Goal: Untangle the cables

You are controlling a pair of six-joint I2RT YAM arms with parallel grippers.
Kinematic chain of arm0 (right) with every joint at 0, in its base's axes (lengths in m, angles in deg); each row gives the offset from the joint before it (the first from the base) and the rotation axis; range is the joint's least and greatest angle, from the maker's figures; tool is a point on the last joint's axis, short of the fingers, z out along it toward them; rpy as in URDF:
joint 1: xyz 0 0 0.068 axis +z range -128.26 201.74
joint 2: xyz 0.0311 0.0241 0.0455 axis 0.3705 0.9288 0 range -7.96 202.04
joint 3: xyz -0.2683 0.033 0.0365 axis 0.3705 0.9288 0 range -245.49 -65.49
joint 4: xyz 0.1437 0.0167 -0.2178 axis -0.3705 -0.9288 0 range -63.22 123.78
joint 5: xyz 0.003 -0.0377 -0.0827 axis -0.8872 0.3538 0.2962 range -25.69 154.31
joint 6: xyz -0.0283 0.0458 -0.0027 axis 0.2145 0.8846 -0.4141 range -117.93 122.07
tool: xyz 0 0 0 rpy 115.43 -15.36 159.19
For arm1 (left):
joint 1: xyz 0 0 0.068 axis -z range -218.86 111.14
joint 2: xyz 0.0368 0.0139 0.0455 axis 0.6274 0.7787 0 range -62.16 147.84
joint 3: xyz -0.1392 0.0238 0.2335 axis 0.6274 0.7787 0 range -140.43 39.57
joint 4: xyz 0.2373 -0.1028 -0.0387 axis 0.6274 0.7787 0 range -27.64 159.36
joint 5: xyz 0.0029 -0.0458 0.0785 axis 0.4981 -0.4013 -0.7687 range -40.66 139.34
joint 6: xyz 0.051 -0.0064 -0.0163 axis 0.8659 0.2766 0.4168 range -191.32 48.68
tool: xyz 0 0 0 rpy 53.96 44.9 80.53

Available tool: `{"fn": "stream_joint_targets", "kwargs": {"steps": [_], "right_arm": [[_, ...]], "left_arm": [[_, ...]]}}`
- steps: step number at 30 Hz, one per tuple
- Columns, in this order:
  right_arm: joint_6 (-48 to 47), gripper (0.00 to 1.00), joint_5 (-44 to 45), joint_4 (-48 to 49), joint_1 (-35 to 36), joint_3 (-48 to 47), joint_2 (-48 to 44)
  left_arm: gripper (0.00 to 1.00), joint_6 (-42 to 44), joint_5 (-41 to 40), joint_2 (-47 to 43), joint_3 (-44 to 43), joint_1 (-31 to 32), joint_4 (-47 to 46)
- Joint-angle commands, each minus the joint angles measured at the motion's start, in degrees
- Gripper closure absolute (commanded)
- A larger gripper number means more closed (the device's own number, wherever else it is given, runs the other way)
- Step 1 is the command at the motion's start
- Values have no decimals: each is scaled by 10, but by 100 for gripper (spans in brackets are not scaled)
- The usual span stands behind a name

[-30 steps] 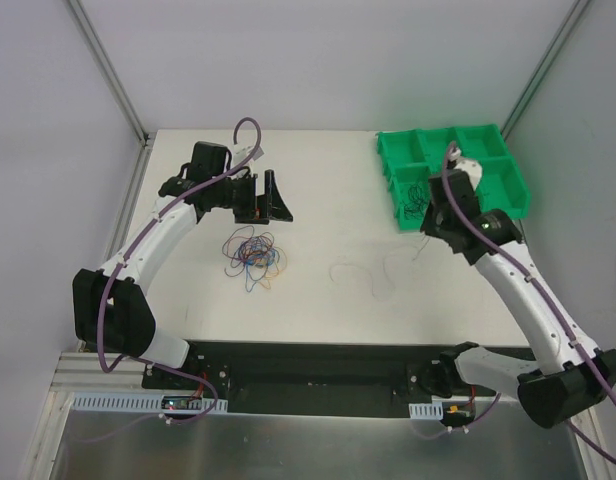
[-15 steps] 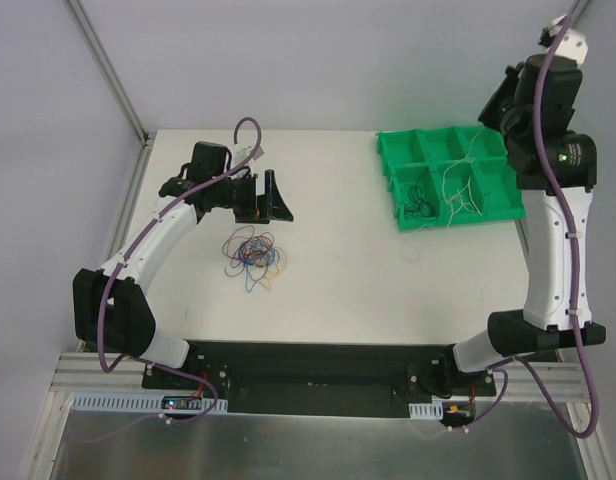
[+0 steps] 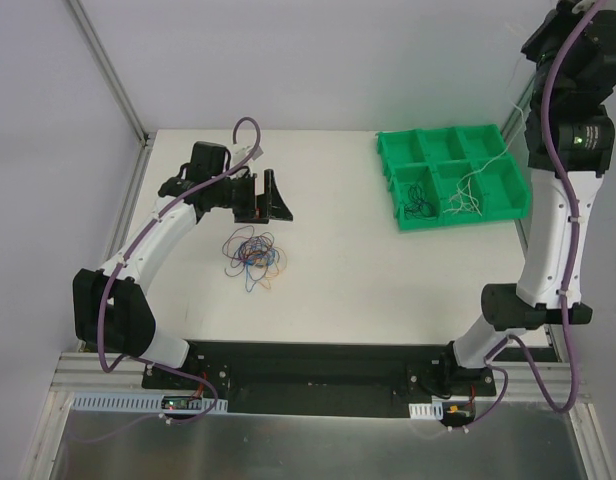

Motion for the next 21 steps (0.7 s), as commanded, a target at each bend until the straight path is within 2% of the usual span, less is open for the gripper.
{"fn": "stream_joint_targets", "kwargs": {"steps": [1,7,13,18,21], "right_arm": [[-28,100,-14,132,-22,-51,40],[-26,100,-38,218,-41,-66,87],[-13,100,-33,243,-67,-70,119],[-6,100,-27,248,-67,57,72],[-9,100,-26,250,-67,97,51]], "left_arm": [[5,5,20,-6,0,-10,-8],[5,7,20,1,1,-17,-8],[5,7,21,8,1,-27,-8],[5,5,22,11,1,-32,-9],[5,3,26,12,4,-32,-12]]}}
